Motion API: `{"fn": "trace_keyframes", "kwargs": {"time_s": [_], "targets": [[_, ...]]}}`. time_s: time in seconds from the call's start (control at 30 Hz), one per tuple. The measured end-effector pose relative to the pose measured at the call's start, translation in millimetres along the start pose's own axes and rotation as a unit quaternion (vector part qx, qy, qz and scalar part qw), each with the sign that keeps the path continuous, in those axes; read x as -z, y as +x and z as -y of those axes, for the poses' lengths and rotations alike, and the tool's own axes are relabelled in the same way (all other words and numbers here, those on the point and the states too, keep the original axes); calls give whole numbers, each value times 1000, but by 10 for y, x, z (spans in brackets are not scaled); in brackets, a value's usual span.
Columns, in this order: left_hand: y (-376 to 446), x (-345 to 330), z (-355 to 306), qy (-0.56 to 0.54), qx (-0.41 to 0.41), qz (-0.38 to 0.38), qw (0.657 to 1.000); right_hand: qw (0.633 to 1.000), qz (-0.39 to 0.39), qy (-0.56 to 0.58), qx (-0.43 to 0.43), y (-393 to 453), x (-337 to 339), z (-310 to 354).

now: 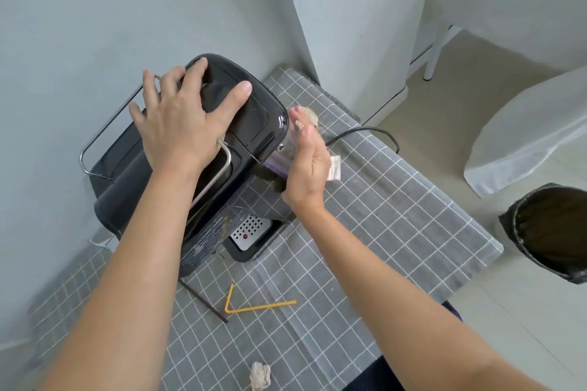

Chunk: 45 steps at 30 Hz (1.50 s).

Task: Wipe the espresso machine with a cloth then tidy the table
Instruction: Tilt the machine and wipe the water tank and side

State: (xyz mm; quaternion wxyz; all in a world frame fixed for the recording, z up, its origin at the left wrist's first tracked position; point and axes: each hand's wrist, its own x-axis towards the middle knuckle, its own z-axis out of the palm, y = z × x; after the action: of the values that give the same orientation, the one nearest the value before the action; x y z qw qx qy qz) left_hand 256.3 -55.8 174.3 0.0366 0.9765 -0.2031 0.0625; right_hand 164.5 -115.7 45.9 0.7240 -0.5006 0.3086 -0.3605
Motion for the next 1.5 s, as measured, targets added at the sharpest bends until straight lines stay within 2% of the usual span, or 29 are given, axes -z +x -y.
{"fn": "trace_keyframes", "kwargs": {"time_s": [0.13, 0.2, 0.3, 0.37, 0.4, 0.43, 0.53, 0.57, 0.63, 0.67, 0.73, 0.77, 0.8, 0.87, 0.97, 1.03, 1.17, 1.27, 1.4, 1.5], "targets": [[-22, 16, -5, 1, -3, -2, 1000, 992, 6, -41, -122, 61, 213, -390], [-31, 23, -11, 0, -5, 1, 1000, 979, 20, -136, -149, 64, 332, -519], [-30, 37, -14, 0, -5, 2, 1000, 940, 63, -309, -126, 62, 495, -582], [-37, 39, -6, 0, -9, 3, 1000, 893, 159, -401, -124, 85, 649, -490], [-35, 36, -1, 1, -11, 3, 1000, 873, 188, -430, -135, 93, 726, -409], [-32, 41, 4, 3, -13, 3, 1000, 856, 195, -465, -110, 96, 824, -348], [-19, 50, 17, -11, -9, -1, 1000, 842, 204, -495, -65, -55, 1197, -170], [-21, 64, 13, -34, -6, -4, 999, 837, 202, -506, -56, -129, 1345, -145], [-30, 66, 30, -119, -1, -24, 993, 801, 222, -555, -32, -244, 1578, -147], [-40, 83, 48, -187, 5, -47, 981, 780, 236, -579, -23, -281, 1629, -96], [-61, 190, 122, -342, 29, -110, 933, 741, 249, -623, -26, -350, 1592, 98], [-68, 252, 192, -395, 44, -140, 907, 746, 243, -620, -21, -398, 1517, 259], [-70, 312, 292, -412, 58, -167, 894, 771, 240, -590, -1, -463, 1412, 433], [-18, 364, 573, -380, 94, -182, 902, 816, 260, -516, 16, -659, 1106, 879], [110, 360, 1054, -302, 156, -72, 938, 884, 293, -360, -60, -887, 545, 1410], [156, 348, 1259, -277, 148, -6, 949, 915, 290, -245, -137, -952, 234, 1567], [198, 416, 1349, -325, 79, 16, 942, 926, 257, -153, -232, -1003, -139, 1642], [260, 456, 1334, -298, 55, 66, 951, 932, 226, -101, -267, -1021, -273, 1604], [325, 516, 1310, -292, 65, 117, 947, 934, 214, -127, -257, -964, -347, 1542], [372, 503, 1344, -316, 110, 140, 932, 928, 226, -179, -236, -790, -336, 1564]]}}
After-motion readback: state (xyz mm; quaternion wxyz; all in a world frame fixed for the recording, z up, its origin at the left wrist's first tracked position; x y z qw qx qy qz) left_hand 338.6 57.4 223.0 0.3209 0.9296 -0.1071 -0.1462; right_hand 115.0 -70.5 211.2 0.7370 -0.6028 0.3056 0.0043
